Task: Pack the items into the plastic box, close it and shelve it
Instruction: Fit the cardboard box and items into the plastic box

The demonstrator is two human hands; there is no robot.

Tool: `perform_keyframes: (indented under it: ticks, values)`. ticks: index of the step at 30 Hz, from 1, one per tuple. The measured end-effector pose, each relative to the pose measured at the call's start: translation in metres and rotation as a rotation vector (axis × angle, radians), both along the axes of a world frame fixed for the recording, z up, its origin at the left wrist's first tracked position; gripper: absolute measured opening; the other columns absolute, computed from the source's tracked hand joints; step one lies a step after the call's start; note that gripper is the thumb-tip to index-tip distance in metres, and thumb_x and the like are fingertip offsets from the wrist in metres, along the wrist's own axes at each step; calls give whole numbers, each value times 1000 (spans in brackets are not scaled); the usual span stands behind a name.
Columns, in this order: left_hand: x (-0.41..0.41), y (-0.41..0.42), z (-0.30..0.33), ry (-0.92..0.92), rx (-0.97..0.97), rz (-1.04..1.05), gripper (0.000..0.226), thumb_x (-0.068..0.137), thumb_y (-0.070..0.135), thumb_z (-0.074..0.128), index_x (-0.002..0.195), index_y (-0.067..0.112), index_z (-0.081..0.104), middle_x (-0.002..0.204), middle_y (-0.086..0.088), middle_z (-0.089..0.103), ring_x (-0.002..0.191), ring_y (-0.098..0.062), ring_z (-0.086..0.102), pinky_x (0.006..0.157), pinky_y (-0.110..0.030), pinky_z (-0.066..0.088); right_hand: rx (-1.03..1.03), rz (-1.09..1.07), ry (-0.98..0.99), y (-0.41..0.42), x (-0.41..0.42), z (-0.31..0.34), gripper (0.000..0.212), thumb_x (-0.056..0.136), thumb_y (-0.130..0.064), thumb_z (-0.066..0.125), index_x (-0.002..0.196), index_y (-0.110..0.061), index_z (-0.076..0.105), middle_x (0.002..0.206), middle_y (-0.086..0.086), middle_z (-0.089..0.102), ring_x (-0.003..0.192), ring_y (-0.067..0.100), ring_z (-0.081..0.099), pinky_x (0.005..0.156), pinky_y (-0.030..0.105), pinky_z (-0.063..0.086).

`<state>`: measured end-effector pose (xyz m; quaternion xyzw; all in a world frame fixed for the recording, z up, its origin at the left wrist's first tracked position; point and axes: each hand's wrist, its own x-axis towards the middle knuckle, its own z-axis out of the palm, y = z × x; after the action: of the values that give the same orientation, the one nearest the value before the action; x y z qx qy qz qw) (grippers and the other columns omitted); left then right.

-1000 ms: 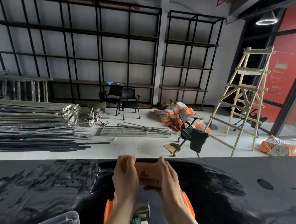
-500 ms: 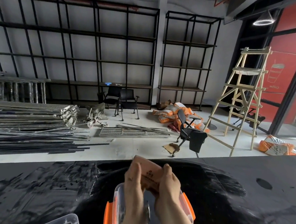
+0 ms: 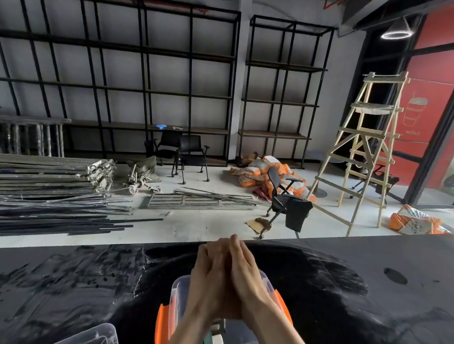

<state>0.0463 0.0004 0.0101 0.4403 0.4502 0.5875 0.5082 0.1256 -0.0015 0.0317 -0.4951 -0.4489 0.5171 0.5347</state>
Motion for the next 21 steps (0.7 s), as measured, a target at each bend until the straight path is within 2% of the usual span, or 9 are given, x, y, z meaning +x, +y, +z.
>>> perform_keyframes:
  ticks: [2, 3, 6, 8, 11, 14, 17, 19, 21]
  values:
    - [-2, -2, -2, 33, -14, -7, 13, 97, 32, 56, 96, 20, 60, 95, -9, 74, 91, -23, 73, 83, -46, 57, 0, -24, 24, -3, 3, -4, 37, 104, -45, 42, 85, -24, 67, 64, -18, 74, 61, -9, 68, 48, 3, 46]
    - [-4, -4, -2, 82, -5, -26, 12, 98, 29, 54, 98, 17, 56, 91, -8, 74, 85, -16, 73, 77, -39, 58, -11, -33, 22, -3, 4, -4, 36, 104, -44, 43, 82, -25, 65, 63, -20, 73, 62, -10, 68, 51, 4, 48]
    - [-6, -7, 0, 227, 62, -55, 11, 98, 16, 54, 103, 9, 48, 83, -1, 73, 71, -2, 71, 62, -21, 55, -47, -19, -15, -6, 3, 0, 37, 102, -48, 43, 96, -24, 70, 90, 3, 78, 88, 15, 75, 85, 31, 59]
    - [-5, -7, 0, 240, 107, -4, 11, 97, 10, 54, 103, 4, 46, 80, -2, 71, 67, -4, 70, 61, -24, 55, -23, -15, -49, -6, 5, -2, 37, 102, -48, 44, 102, -21, 70, 95, 9, 77, 92, 21, 74, 90, 37, 58]
    - [4, -7, -1, 259, 94, 113, 7, 98, 15, 53, 94, 16, 47, 73, -2, 71, 69, -18, 70, 65, -38, 56, 91, -57, -166, -6, 9, -9, 30, 103, -39, 46, 98, -17, 66, 92, 6, 74, 90, 18, 71, 83, 33, 57]
    - [13, -6, -4, 95, 2, 126, 9, 97, 14, 54, 95, 11, 46, 84, -18, 69, 77, -30, 69, 74, -52, 56, 163, -64, -342, -8, 14, -14, 31, 105, -35, 39, 93, -16, 59, 88, 5, 71, 87, 19, 69, 81, 34, 56]
    - [19, 1, -7, 26, -100, 110, 20, 102, 29, 47, 98, 9, 43, 95, -20, 67, 91, -32, 67, 86, -57, 52, 144, -51, -461, -7, 26, -15, 29, 100, -41, 42, 90, -16, 54, 85, 3, 71, 81, 21, 68, 79, 47, 56]
    - [24, 4, -9, 158, -137, 40, 28, 102, 38, 43, 101, 10, 45, 97, -12, 71, 93, -24, 69, 87, -45, 55, 91, -75, -457, -7, 32, -17, 43, 83, -56, 41, 86, -15, 52, 81, 2, 71, 77, 23, 68, 75, 50, 57]
    - [30, 4, -13, 331, -146, 38, 26, 100, 37, 45, 101, 11, 46, 91, -1, 72, 82, -8, 69, 71, -22, 53, 37, -133, -406, -6, 37, -24, 46, 72, -60, 36, 79, -17, 51, 81, 4, 70, 79, 28, 67, 74, 53, 57]
